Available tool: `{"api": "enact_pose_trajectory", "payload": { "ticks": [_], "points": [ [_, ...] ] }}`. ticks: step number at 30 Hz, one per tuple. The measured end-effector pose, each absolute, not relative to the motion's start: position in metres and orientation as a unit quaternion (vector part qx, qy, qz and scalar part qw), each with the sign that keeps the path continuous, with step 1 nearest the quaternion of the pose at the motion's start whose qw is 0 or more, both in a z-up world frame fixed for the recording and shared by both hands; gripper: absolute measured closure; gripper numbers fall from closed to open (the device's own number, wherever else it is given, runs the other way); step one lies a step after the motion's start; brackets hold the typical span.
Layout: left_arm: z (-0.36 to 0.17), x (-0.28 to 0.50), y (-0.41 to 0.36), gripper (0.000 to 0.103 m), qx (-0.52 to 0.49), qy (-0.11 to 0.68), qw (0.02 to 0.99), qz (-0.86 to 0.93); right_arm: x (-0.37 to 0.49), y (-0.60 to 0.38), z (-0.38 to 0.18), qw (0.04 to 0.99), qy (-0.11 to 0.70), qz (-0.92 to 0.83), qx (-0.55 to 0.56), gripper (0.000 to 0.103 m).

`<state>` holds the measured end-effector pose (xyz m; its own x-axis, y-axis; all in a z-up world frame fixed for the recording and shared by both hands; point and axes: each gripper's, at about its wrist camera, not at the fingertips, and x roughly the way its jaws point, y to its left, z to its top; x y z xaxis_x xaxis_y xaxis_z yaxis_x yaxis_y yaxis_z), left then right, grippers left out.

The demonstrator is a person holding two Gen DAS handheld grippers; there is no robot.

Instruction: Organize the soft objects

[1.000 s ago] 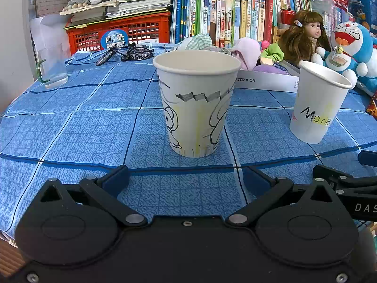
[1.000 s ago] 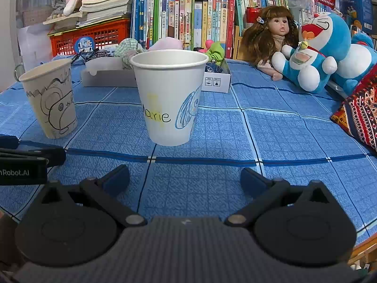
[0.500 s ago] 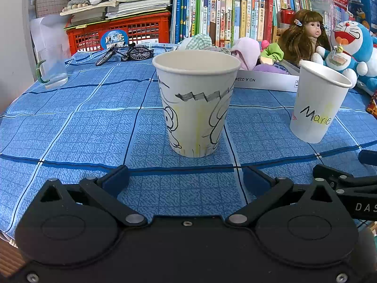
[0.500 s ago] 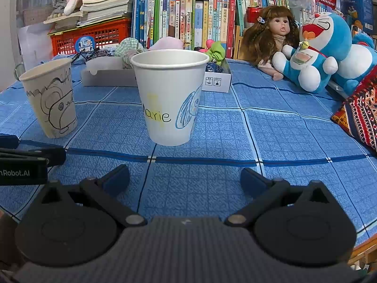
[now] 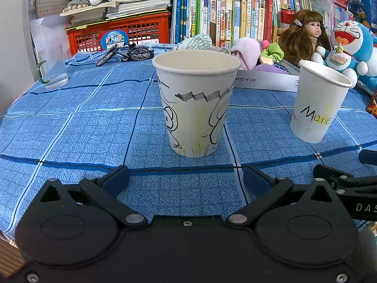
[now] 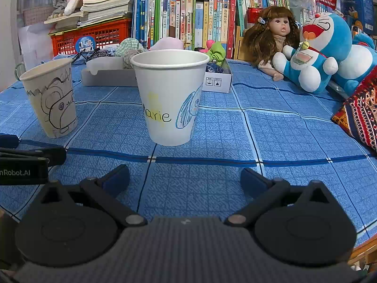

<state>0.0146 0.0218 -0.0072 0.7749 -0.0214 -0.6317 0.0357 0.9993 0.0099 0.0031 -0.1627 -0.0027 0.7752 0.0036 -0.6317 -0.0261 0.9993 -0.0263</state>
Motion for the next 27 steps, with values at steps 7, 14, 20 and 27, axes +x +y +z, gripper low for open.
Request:
{"api": "enact_pose_trajectory", "payload": {
  "ticks": [7,14,20,27],
  "points": [
    [-0.0074,0.0144,0.0215,0.0,0.011,0.335,0.942,-0.015,0.0028,-0.1627,-0.0028,0.942,0.335,0.008,-0.017,0.0],
    [-0.0074,0.014,0.021,0.0,0.011,0.335,0.942,-0.015,0.0026,-0.1629,-0.0029,0.942,0.335,0.008,-0.017,0.0],
    [-0.0073,0.0139,0.021,0.0,0.011,0.334,0.942,-0.016,0.0026,-0.163,-0.0029,0.942,0.335,0.008,-0.017,0.0],
    [-0.0059,0.0136,0.0216,0.0,0.013,0.332,0.943,-0.017,0.0027,-0.1631,-0.003,0.942,0.334,0.008,-0.017,0.0]
  ]
}}
